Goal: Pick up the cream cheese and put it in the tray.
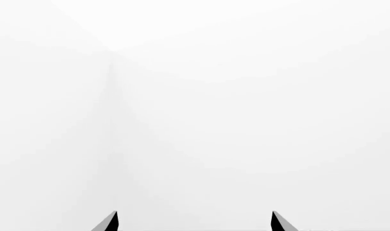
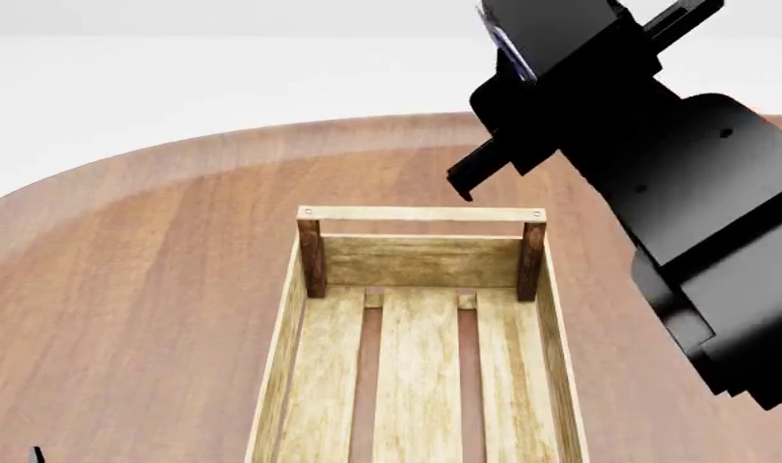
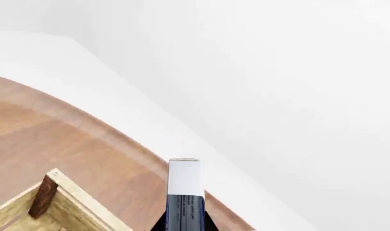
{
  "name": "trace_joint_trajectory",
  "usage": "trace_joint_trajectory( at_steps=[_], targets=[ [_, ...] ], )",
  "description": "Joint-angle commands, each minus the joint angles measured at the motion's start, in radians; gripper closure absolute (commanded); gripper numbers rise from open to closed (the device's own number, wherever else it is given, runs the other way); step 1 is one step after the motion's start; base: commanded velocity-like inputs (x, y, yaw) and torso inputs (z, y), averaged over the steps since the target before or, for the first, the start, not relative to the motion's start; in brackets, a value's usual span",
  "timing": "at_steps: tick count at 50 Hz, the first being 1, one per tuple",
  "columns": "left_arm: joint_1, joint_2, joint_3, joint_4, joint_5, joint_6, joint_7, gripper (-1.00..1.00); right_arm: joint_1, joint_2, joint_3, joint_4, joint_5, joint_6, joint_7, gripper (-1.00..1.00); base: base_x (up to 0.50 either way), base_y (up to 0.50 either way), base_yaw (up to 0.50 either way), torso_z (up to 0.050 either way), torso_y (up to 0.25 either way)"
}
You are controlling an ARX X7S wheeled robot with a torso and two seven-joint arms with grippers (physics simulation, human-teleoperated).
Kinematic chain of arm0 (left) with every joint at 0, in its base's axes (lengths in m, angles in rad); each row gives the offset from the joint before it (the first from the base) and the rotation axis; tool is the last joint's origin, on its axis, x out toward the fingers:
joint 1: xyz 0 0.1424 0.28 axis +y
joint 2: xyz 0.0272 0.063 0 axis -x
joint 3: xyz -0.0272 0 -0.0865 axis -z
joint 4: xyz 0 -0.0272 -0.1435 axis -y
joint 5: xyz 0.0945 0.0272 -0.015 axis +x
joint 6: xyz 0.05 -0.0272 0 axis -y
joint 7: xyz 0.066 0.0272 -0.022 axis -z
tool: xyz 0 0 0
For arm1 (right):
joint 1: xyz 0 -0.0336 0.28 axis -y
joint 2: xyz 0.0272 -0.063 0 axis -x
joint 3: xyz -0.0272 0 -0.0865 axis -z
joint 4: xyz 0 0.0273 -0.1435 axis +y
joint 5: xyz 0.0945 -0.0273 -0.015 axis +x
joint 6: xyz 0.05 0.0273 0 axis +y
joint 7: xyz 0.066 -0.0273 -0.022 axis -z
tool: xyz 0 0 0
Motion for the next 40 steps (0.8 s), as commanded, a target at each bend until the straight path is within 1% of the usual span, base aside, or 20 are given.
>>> trace_joint_trajectory(
  at_steps=[1,10,26,36,40],
  targets=[
    [0.0,0.0,0.004,0.003,0.001,-0.01,0.001,-1.0,0.013,0.003,0.069,-0.028,0.138,-0.001,-0.167,1.0,0.0,0.0,0.0,0.0,0.0],
    [0.005,-0.004,0.001,0.007,0.002,0.001,-0.007,-1.0,-0.012,-0.004,0.097,-0.024,0.201,-0.018,-0.222,1.0,0.0,0.0,0.0,0.0,0.0],
    [-0.003,-0.007,0.007,-0.004,-0.015,0.004,-0.003,-1.0,-0.037,-0.008,0.147,0.003,0.281,-0.022,-0.259,1.0,0.0,0.0,0.0,0.001,0.001],
    [0.007,-0.012,0.003,0.012,-0.007,0.008,-0.012,-1.0,-0.058,-0.01,0.144,0.038,0.312,-0.014,-0.305,1.0,0.0,0.0,0.0,0.0,0.0],
    [0.007,-0.015,0.007,0.01,-0.006,0.008,-0.008,-1.0,-0.068,-0.009,0.109,0.044,0.279,-0.027,-0.322,1.0,0.0,0.0,0.0,0.0,0.002]
  ],
)
